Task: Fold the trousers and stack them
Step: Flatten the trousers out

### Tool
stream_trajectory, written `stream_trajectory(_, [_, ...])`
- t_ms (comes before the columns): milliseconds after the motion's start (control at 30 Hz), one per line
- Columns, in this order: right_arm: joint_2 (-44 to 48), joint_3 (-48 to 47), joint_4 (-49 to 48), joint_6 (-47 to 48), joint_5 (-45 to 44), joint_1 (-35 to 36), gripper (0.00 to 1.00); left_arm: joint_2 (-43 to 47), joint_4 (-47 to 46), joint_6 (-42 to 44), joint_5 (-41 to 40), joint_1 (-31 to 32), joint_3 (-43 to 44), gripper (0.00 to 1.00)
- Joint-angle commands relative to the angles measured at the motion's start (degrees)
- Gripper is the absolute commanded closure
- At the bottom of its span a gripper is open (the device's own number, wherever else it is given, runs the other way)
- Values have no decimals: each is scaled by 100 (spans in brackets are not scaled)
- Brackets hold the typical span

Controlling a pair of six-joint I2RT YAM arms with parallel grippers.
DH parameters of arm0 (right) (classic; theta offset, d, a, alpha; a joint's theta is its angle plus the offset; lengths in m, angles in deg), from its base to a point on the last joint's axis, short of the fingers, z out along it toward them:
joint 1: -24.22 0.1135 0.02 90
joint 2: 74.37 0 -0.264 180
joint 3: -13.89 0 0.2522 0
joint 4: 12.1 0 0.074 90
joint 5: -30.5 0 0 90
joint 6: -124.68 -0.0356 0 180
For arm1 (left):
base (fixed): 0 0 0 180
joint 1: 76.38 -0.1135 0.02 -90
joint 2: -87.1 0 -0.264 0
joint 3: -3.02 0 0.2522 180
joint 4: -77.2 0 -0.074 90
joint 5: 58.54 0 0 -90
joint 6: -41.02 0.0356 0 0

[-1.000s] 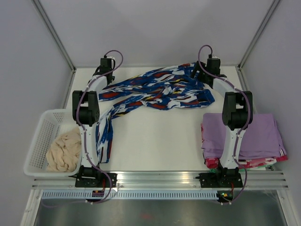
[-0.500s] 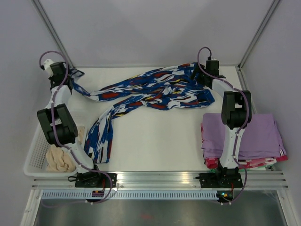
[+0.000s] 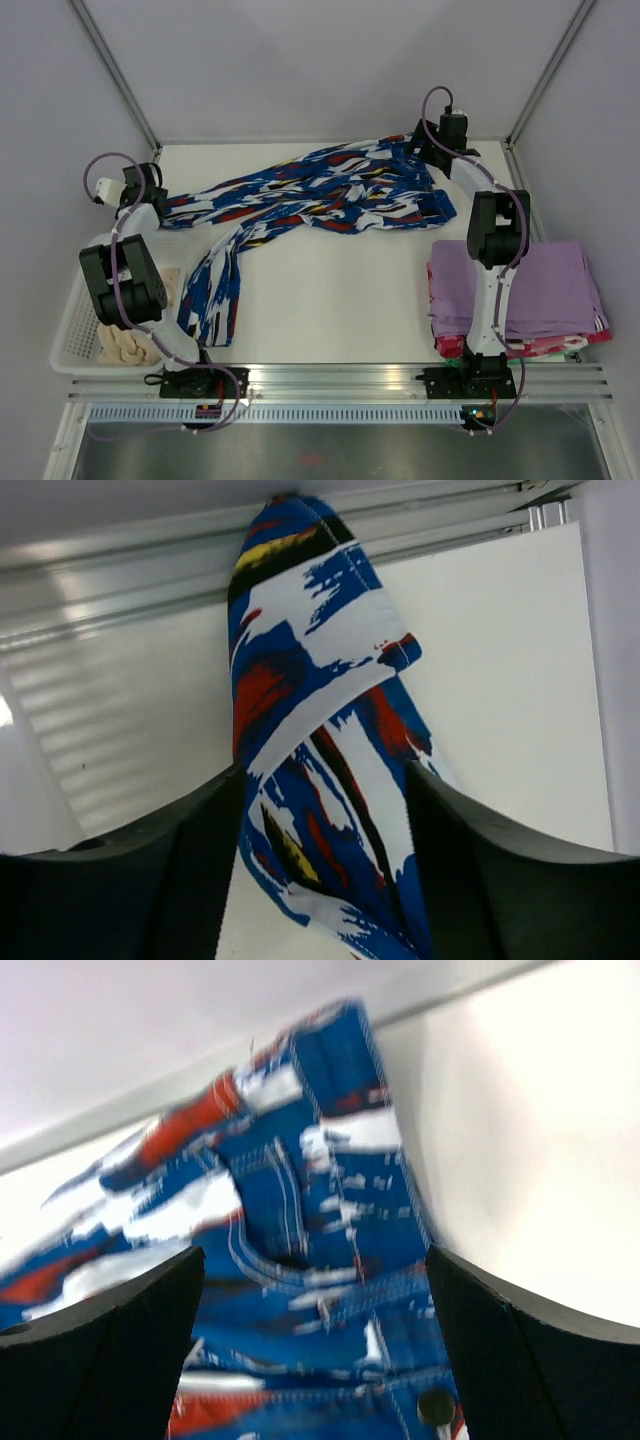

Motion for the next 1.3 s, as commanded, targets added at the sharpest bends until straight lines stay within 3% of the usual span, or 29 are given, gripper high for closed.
stream_trajectory(0, [-411, -827, 34, 56, -125, -112, 2, 713, -325, -762, 464, -10, -340, 27])
stream_trajectory(33, [-500, -969, 42, 73, -125, -121, 2, 794, -369, -718, 535, -19, -402, 18])
stream_trajectory(167, [-1045, -1549, 156, 267, -64, -121, 2, 1145, -571, -130, 816, -2, -385, 9])
stream_trajectory(300, [-1616, -2209, 481, 477, -82, -121, 3, 1392, -958, 870, 1622, 7, -288, 8])
stream_trajectory(533, [-1775, -2113, 649, 531, 217, -121, 16, 1419, -1239, 1365, 2372, 7, -174, 8])
stream_trajectory(633, [-1775, -1990, 684, 549, 393, -130, 36, 1366, -1248, 1374, 2618, 7, -182, 8])
stream_trajectory(667, [-1775, -1990, 675, 566, 471, -121, 55, 1331, -1248, 1383, 2706, 7, -183, 8])
stream_trajectory(733, [-1749, -1955, 666, 549, 472, -121, 80, 1304, -1248, 1383, 2741, 7, -191, 9])
stream_trajectory(767, [-1731, -1955, 701, 540, 307, -130, 99, 1278, -1248, 1400, 2802, 7, -183, 9])
stream_trajectory(867, [-1522, -1832, 886, 557, -298, -147, 100, 1208, -1187, 1488, 2995, 16, -104, 9])
stream_trajectory(967, [-970, -1122, 650, 199, -372, -647, 100, 1111, -1029, 1759, 3049, 121, 98, 10])
stream_trajectory(1100, [-177, 64, -36, 3, -458, -1393, 100, 717, -362, 2261, 2742, 428, 720, 11])
stream_trajectory(1267, [-43, 102, 60, 205, -196, -1966, 100, 215, 395, 2315, 2039, 771, 1258, 11])
